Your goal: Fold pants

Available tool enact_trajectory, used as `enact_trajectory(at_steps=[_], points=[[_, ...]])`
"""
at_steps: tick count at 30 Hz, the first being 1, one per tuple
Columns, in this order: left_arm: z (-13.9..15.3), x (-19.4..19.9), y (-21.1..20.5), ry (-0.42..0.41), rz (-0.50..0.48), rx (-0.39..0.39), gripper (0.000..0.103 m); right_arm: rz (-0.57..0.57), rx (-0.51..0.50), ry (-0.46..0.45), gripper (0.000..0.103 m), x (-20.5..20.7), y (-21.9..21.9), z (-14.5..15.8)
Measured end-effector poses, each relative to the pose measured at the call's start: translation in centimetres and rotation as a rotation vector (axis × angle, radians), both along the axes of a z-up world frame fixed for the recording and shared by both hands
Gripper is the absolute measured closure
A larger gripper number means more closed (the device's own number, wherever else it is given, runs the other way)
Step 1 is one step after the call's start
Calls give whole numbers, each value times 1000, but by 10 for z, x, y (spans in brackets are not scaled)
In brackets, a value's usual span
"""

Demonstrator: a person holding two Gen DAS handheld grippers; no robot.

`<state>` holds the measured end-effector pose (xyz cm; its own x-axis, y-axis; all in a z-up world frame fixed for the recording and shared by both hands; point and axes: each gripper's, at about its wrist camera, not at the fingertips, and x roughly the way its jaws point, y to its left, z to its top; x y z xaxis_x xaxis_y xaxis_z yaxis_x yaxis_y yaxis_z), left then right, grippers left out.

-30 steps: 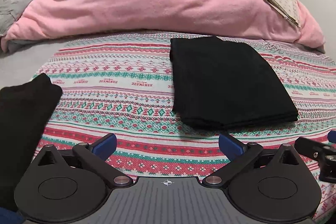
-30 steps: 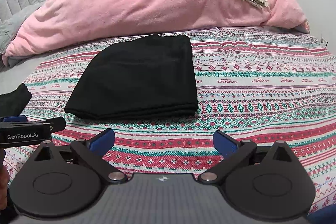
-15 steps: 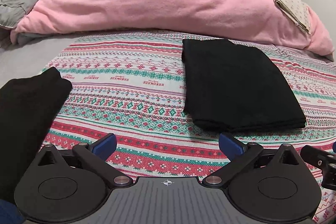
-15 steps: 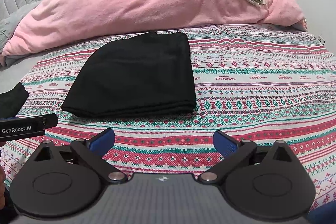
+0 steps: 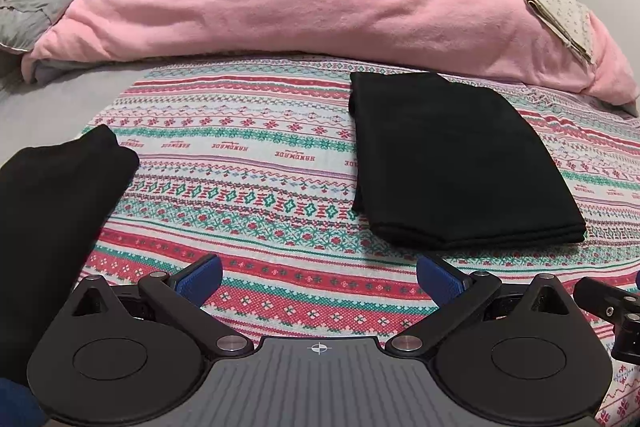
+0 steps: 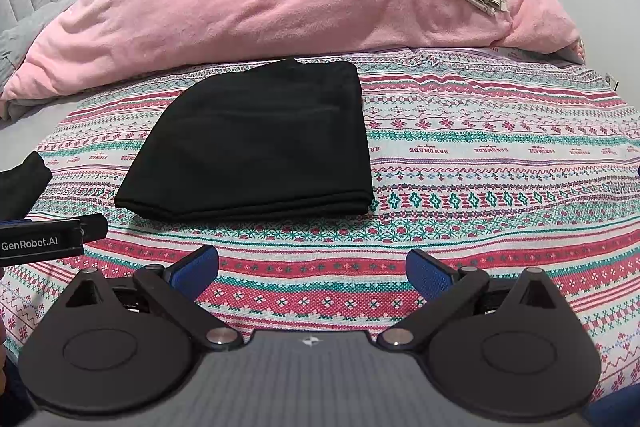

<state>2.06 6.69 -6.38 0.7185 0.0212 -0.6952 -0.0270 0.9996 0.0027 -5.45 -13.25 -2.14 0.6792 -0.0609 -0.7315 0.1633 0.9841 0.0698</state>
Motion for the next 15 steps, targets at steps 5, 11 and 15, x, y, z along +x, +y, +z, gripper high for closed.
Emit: enact_trajectory(at_steps=[5,11,15], points=[[-1,-1,-3,5,-10,5,0,5,-3,3,33,0,1,0],[-1,0,-2,13,-8,-5,0,4,-1,4,33,0,0,0],[-2,1,-2,18,-11,-3,0,8,-1,6,33,0,1,0]])
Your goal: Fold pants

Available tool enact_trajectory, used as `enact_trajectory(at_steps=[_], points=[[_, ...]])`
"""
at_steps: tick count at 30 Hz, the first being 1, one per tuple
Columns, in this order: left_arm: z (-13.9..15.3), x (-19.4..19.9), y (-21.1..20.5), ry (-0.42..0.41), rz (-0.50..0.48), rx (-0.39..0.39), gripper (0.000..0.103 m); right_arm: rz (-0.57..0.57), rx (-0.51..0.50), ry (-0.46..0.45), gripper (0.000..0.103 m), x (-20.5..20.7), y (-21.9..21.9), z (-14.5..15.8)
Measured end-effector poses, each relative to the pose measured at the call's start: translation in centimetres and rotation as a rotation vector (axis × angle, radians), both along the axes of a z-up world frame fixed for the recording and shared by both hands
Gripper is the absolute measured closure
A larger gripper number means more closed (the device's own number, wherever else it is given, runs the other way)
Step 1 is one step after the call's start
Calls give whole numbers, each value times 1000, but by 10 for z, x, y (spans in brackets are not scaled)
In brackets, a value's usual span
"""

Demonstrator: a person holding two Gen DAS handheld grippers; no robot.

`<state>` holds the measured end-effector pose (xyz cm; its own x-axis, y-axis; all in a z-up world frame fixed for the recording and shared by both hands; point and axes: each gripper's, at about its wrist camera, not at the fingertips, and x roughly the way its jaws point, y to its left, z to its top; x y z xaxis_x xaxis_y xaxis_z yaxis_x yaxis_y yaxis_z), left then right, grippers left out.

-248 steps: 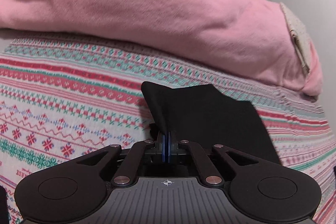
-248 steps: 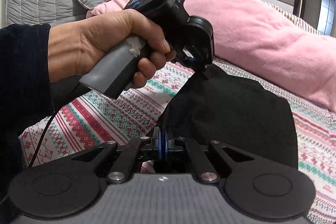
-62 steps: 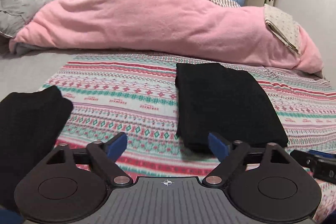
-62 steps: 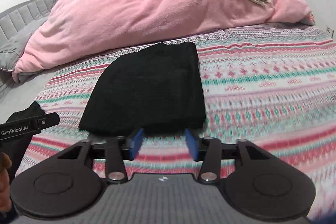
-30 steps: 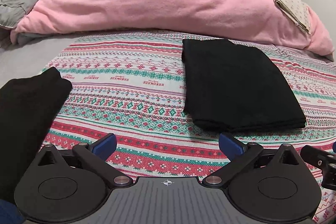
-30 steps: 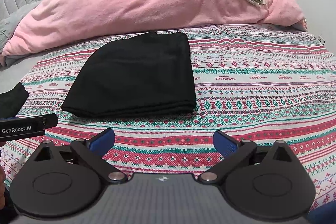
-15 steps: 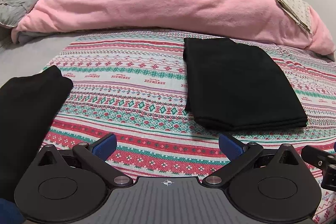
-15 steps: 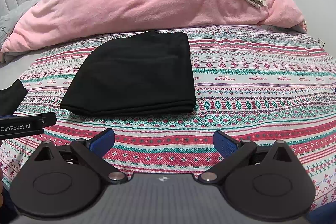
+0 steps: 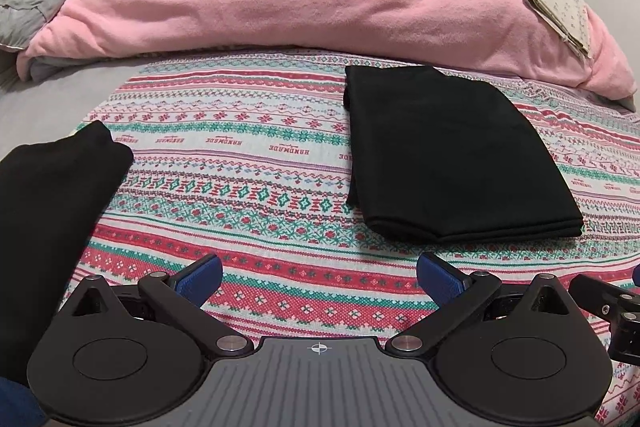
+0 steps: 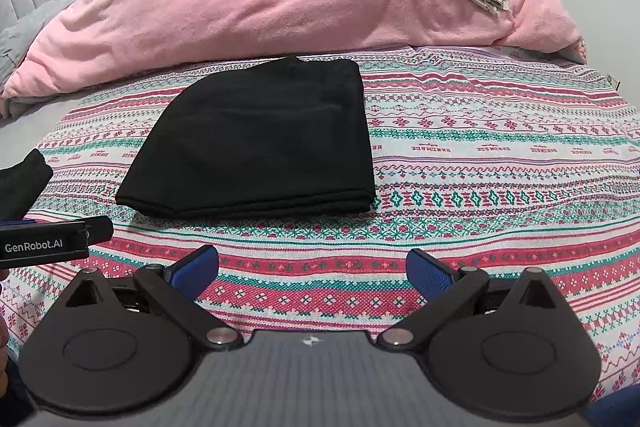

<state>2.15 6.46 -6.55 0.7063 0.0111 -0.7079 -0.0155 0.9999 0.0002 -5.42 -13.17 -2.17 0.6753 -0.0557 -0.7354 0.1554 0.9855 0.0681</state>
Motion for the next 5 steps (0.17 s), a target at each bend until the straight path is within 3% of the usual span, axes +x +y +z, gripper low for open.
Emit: enact_trajectory(at_steps=[5], points=[[-1,0,-1,4,0,-1,0,-1,-1,3,33,0,1,0]])
